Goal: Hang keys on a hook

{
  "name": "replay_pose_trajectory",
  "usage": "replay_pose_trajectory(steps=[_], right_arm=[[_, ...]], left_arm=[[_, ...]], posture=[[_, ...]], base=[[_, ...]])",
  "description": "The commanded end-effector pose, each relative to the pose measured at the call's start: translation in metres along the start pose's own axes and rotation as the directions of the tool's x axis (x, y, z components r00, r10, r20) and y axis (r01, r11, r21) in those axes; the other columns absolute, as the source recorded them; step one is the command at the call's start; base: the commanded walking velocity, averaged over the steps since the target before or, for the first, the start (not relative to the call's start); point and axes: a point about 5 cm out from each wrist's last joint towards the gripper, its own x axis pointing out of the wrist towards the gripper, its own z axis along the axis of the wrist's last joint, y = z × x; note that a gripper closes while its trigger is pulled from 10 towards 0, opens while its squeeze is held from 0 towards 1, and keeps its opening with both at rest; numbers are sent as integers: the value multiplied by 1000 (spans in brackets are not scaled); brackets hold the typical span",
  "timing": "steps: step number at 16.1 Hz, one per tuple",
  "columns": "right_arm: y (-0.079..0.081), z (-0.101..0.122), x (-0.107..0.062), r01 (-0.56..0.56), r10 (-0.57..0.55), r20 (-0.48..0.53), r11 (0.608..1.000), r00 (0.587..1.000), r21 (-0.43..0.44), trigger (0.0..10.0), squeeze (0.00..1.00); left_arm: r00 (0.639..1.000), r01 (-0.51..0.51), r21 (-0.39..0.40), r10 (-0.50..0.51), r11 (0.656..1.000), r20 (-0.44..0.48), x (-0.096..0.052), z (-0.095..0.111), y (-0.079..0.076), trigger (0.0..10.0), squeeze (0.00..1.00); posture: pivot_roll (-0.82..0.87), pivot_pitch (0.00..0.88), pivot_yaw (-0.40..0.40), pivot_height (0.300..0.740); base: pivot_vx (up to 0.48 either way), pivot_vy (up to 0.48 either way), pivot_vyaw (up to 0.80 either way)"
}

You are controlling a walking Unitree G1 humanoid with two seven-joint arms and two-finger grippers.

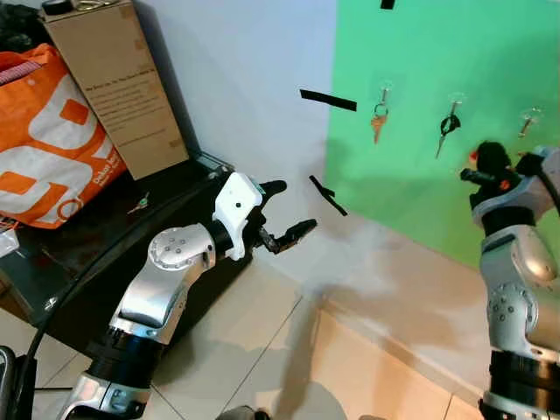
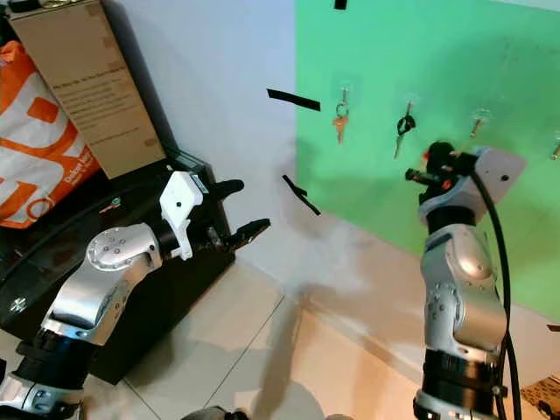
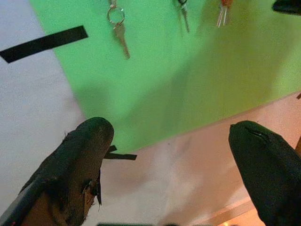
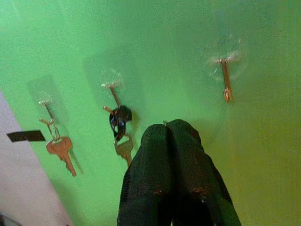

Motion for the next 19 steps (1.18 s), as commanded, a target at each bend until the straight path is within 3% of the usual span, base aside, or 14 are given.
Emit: replay_pose_trajectory(steps=[1,10,19], right_arm=[[0,6,3,3,-4,28,1000,1000,13,10000,0],[-22,22,11,97,-101,101,994,990,45,10000,0],[-27,24,19,93,-99,98,994,990,61,10000,0]], left_arm=[[1000,15,0,-15,1000,-7,-2,0,-2,10000,0],[999,38,-5,-38,999,-8,-1,0,-4,10000,0],[999,52,-3,-52,999,-17,-2,0,-4,10000,0]], posture=[[-170,0,86,740],[-177,0,97,740],[-177,0,102,740]], base=[[0,0,0],[0,0,0],[0,0,0]])
